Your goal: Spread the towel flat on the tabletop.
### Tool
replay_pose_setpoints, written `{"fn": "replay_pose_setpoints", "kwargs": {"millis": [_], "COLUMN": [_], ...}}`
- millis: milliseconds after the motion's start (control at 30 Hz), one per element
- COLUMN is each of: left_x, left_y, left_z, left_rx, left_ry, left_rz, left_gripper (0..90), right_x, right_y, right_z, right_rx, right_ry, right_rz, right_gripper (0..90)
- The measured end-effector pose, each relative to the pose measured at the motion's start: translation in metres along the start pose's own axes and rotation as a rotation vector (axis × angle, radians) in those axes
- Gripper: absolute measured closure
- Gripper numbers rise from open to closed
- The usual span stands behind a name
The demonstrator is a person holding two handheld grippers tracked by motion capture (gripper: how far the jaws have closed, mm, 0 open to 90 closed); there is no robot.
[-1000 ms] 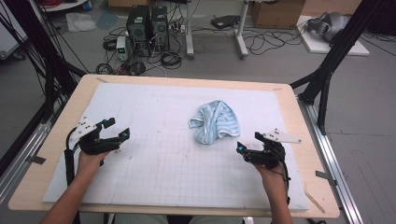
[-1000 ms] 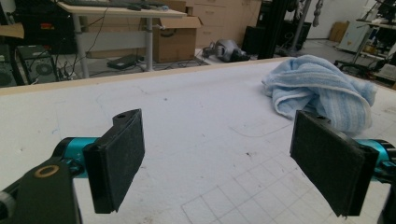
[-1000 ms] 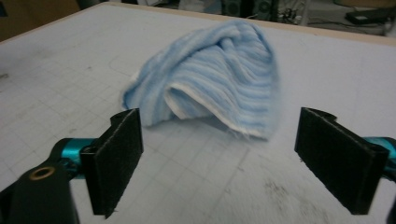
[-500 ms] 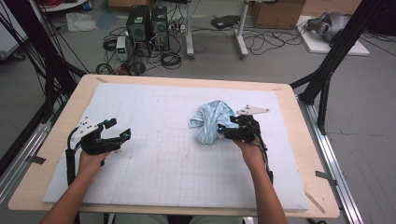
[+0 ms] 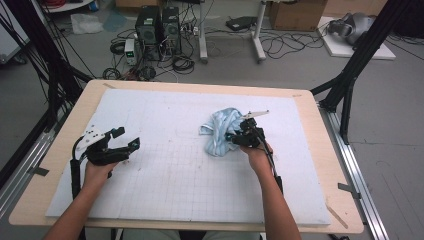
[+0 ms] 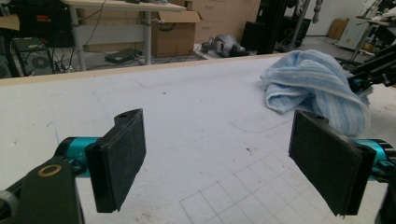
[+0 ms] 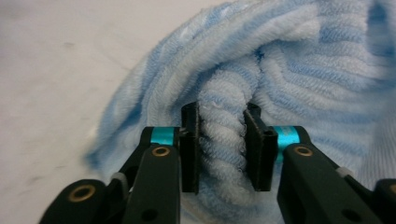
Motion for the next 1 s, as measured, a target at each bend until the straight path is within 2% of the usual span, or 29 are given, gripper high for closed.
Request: {"fn": "replay_pose_setpoints", "kwargs": {"millis": [200, 300, 333, 367, 400, 433, 467, 500, 567, 600, 633, 667, 700, 767, 800, 867, 900, 933, 967, 1000], "left_x": [0.001, 0.002, 0.003, 0.004, 0.004, 0.004, 0.004, 0.004, 0.005, 0.005, 0.005, 0.005, 0.005, 0.004, 0.004, 0.004, 0.003, 0.003, 0.003, 0.003], "left_y": [0.001, 0.002, 0.002, 0.002, 0.002, 0.003, 0.003, 0.003, 0.003, 0.003, 0.003, 0.003, 0.003, 0.003, 0.003, 0.002, 0.002, 0.002, 0.002, 0.001], "left_z": [0.002, 0.003, 0.004, 0.005, 0.005, 0.006, 0.006, 0.006, 0.007, 0.007, 0.007, 0.007, 0.007, 0.005, 0.005, 0.005, 0.004, 0.004, 0.004, 0.002], "left_rx": [0.007, 0.010, 0.007, 0.012, 0.012, 0.012, 0.013, 0.013, 0.013, 0.017, 0.015, 0.015, 0.010, 0.012, 0.012, 0.011, 0.014, 0.014, 0.015, 0.023], "left_ry": [0.009, 0.014, 0.016, 0.017, 0.017, 0.020, 0.022, 0.023, 0.024, 0.027, 0.026, 0.026, 0.026, 0.022, 0.022, 0.018, 0.016, 0.016, 0.010, -0.003], "left_rz": [-0.007, -0.009, -0.008, -0.010, -0.010, -0.012, -0.011, -0.013, -0.015, -0.016, -0.016, -0.016, -0.010, -0.011, -0.011, -0.006, -0.005, -0.005, 0.001, 0.007], "left_gripper": [19.3, 19.4, 19.4, 19.4, 19.4, 19.5, 19.5, 19.5, 19.5, 19.5, 19.5, 19.5, 19.5, 19.7, 19.7, 20.0, 20.1, 20.2, 20.2, 21.4], "right_x": [0.009, 0.012, 0.012, 0.017, 0.017, 0.021, 0.023, 0.024, 0.023, 0.023, 0.018, 0.018, 0.014, 0.010, 0.008, 0.007, 0.011, 0.011, 0.014, 0.026], "right_y": [0.005, 0.007, 0.007, 0.010, 0.010, 0.015, 0.018, 0.019, 0.021, 0.021, 0.022, 0.022, 0.023, 0.023, 0.023, 0.024, 0.026, 0.026, 0.027, 0.029], "right_z": [0.041, 0.062, 0.062, 0.081, 0.081, 0.096, 0.101, 0.104, 0.103, 0.103, 0.093, 0.093, 0.084, 0.077, 0.074, 0.070, 0.067, 0.067, 0.065, 0.057], "right_rx": [-0.007, -0.032, -0.032, -0.062, -0.062, -0.044, -0.044, -0.045, -0.019, -0.019, -0.001, -0.001, 0.024, 0.026, 0.028, 0.036, 0.012, 0.012, 0.002, -0.003], "right_ry": [0.198, 0.302, 0.302, 0.417, 0.417, 0.492, 0.528, 0.534, 0.493, 0.493, 0.374, 0.374, 0.270, 0.206, 0.180, 0.139, 0.137, 0.137, 0.129, 0.084], "right_rz": [-0.061, -0.098, -0.098, -0.133, -0.133, -0.169, -0.185, -0.194, -0.200, -0.200, -0.208, -0.208, -0.202, -0.200, -0.196, -0.206, -0.231, -0.231, -0.250, -0.291], "right_gripper": [72.8, 72.8, 72.8, 72.7, 72.7, 72.6, 72.4, 71.8, 68.3, 68.3, 64.6, 64.6, 63.9, 62.7, 59.7, 47.3, 42.7, 42.7, 38.8, 35.4]}}
Point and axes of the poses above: each handheld gripper's, and its own axes: x roughly backward along the jaws, y roughly out of its top, z roughly to its left, the point moved 7 cm from there along -x, roughly forward along the jaws, and after that the axes turned 1 degree about y, right-handed, at the moved point
